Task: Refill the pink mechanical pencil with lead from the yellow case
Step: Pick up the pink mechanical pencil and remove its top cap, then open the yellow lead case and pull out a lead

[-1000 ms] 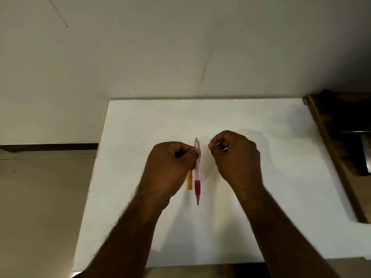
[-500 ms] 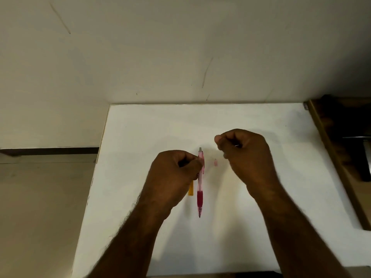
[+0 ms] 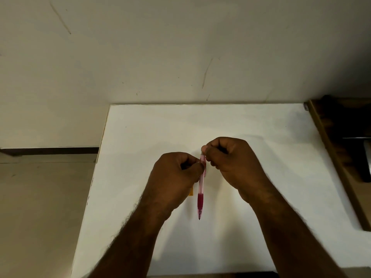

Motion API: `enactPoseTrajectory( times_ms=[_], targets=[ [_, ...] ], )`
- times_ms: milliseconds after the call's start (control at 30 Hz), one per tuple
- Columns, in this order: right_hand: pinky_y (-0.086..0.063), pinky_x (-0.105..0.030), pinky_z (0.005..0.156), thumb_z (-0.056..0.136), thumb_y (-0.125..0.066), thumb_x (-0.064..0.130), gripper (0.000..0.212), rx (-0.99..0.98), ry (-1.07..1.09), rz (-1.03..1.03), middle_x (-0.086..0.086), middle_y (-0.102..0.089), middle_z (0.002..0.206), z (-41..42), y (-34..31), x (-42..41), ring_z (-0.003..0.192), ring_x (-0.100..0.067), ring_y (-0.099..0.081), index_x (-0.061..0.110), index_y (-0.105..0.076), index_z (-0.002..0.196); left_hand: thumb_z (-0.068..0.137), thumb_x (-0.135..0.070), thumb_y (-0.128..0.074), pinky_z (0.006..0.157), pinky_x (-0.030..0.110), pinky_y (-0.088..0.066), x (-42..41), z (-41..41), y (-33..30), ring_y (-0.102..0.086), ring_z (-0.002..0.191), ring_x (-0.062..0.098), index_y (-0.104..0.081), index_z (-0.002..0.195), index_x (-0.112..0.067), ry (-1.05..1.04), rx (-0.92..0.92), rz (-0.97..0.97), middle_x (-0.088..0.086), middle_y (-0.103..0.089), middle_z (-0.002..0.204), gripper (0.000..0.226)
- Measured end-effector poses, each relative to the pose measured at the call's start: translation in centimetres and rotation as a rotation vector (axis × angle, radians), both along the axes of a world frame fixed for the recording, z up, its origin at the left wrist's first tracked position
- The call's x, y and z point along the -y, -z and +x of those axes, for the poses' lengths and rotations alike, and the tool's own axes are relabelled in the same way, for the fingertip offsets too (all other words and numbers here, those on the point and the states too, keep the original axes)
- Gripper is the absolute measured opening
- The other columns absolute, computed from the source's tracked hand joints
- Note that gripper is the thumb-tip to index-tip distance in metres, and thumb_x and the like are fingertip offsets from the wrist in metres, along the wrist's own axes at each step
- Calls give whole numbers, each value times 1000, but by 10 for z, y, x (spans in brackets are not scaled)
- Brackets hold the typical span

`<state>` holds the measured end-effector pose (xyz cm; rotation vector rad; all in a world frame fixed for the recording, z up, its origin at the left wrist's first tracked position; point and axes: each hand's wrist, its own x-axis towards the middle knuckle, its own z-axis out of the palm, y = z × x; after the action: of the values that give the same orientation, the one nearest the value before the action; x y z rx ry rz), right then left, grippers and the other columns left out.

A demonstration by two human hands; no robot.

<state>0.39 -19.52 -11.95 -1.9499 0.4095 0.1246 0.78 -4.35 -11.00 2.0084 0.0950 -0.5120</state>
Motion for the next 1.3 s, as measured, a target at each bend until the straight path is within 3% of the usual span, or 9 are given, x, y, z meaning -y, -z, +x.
enactPoseTrajectory(
  times_ms=[167, 333, 633, 733, 833, 933, 1033, 1200, 1300],
  targets=[
    [-57, -32, 76, 93, -67, 26, 14, 102, 145, 7, 10, -74, 75, 1, 4, 2, 72, -8, -68, 23, -75, 82, 89, -35, -67, 46, 6, -39, 1, -1, 0, -59, 51, 0, -74, 71, -24, 34, -13, 8, -12, -64, 55, 22],
    [-42, -26, 64, 92, -67, 38, 23, 3, 120, -526, 14, -67, 71, -3, 17, 26, 73, -13, -66, 22, -68, 75, 89, -29, -66, 50, 7, -39, -5, 4, -4, -59, 51, -2, -76, 73, -22, 8, -20, -29, -12, -67, 58, 20],
    [-48, -31, 68, 93, -63, 45, 26, -121, 89, -750, 3, -71, 82, -8, 30, 19, 80, -26, -68, 23, -65, 81, 87, -30, -68, 59, 20, -45, -11, 6, -4, -62, 55, 2, -76, 71, -23, -6, -34, -60, -5, -73, 64, 20],
    [-44, -30, 69, 93, -65, 45, 30, -53, 126, -694, 8, -68, 73, -6, 18, 23, 78, -25, -68, 22, -66, 74, 87, -29, -67, 63, 26, -52, -14, 8, -4, -66, 61, 8, -77, 71, -22, -13, -47, -68, -3, -73, 66, 20],
    [-55, -35, 65, 90, -72, 41, 28, -11, 176, -175, 2, -75, 68, -5, -8, 26, 70, -20, -73, 20, -71, 72, 89, -27, -66, 72, 31, -57, -16, 10, -3, -70, 67, 13, -78, 74, -20, -31, -55, -79, -2, -74, 67, 21],
    [-57, -22, 55, 81, -80, 36, 17, -165, -47, 141, 0, -80, 77, -16, -24, 14, 67, -15, -77, 19, -76, 79, 90, -29, -65, 76, 33, -60, -14, 11, -2, -72, 70, 14, -78, 77, -19, -48, -51, -88, -2, -75, 69, 21],
    [-60, -23, 55, 77, -85, 27, 19, -235, -155, 93, -3, -79, 74, -26, -21, -3, 65, -17, -78, 13, -73, 83, 90, -27, -65, 75, 36, -61, -10, 11, -1, -70, 65, 11, -78, 76, -19, -54, -49, -107, -2, -75, 67, 21],
    [-66, -43, 70, 79, -86, 20, 16, -230, -86, -86, -3, -77, 65, -24, -11, -10, 58, -18, -76, 15, -70, 78, 89, -27, -66, 73, 32, -59, -6, 12, 6, -72, 66, 8, -78, 81, -19, -63, -35, -80, -4, -75, 69, 16],
    [-62, -42, 79, 78, -86, 27, 19, -239, -91, -265, 0, -77, 66, -20, -5, -8, 65, -18, -76, 22, -68, 74, 87, -39, -69, 71, 24, -53, -10, 14, 16, -69, 73, 5, -75, 87, -26, -64, 86, 128, -10, -74, 77, 15]
  ],
)
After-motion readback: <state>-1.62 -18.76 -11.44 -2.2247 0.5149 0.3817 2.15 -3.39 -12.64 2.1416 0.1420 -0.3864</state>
